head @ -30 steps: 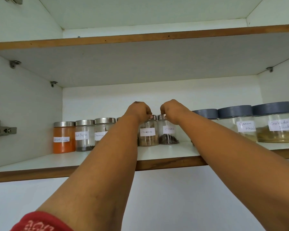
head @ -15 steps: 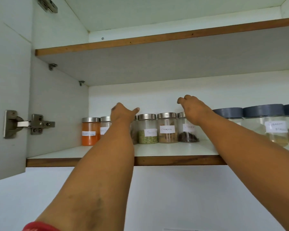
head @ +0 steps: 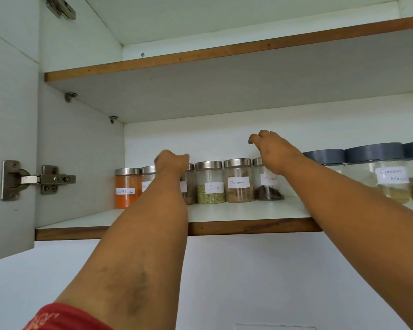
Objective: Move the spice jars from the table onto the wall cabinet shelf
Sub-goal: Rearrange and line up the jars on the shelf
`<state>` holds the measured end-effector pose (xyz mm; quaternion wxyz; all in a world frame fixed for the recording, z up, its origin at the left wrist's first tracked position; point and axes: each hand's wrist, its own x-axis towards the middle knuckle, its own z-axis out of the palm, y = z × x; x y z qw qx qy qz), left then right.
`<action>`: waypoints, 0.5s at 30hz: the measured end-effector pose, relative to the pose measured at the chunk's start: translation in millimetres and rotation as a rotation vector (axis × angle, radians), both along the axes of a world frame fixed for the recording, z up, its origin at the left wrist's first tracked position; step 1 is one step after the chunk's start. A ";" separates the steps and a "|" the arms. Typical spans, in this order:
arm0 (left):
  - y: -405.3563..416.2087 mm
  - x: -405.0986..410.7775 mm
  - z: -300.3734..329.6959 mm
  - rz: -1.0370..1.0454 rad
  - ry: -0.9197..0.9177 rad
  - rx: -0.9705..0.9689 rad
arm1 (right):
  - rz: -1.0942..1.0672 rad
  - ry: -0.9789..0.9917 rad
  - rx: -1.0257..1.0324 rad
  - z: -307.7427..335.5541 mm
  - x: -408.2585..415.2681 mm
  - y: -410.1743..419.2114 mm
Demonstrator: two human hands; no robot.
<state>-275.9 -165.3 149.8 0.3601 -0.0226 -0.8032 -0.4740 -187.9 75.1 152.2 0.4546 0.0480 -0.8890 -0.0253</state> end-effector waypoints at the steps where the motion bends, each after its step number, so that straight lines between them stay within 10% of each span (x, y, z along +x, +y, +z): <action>1: 1.6 4.5 0.1 0.046 0.103 0.032 | 0.013 0.030 -0.012 2.0 1.8 -0.6; 8: 60.8 61.1 -7.3 -0.167 0.632 -0.317 | -0.001 0.364 -0.149 18.0 49.8 17.5; 11: 94.3 85.5 -21.8 -0.263 0.681 -0.623 | 0.045 0.279 -0.195 36.2 88.0 41.9; 15: 142.7 128.2 -26.9 -0.491 0.651 -0.574 | -0.116 0.018 -0.300 56.4 151.5 99.9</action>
